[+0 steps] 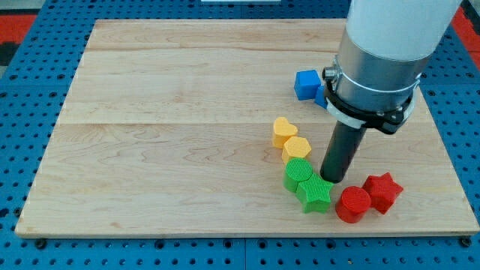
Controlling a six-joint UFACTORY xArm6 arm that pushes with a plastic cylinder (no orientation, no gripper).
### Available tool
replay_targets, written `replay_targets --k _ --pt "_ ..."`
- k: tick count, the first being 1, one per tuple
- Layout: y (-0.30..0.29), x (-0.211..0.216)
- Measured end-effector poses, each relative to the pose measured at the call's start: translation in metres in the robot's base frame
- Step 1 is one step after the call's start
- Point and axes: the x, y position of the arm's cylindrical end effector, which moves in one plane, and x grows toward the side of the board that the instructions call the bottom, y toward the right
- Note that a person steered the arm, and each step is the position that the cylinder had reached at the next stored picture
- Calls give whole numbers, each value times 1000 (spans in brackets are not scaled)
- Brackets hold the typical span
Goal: Move the green star parallel to the red circle
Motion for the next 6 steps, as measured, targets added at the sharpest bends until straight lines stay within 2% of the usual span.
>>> replay_targets --k 3,6 --pt "27 16" --pt "-33 16"
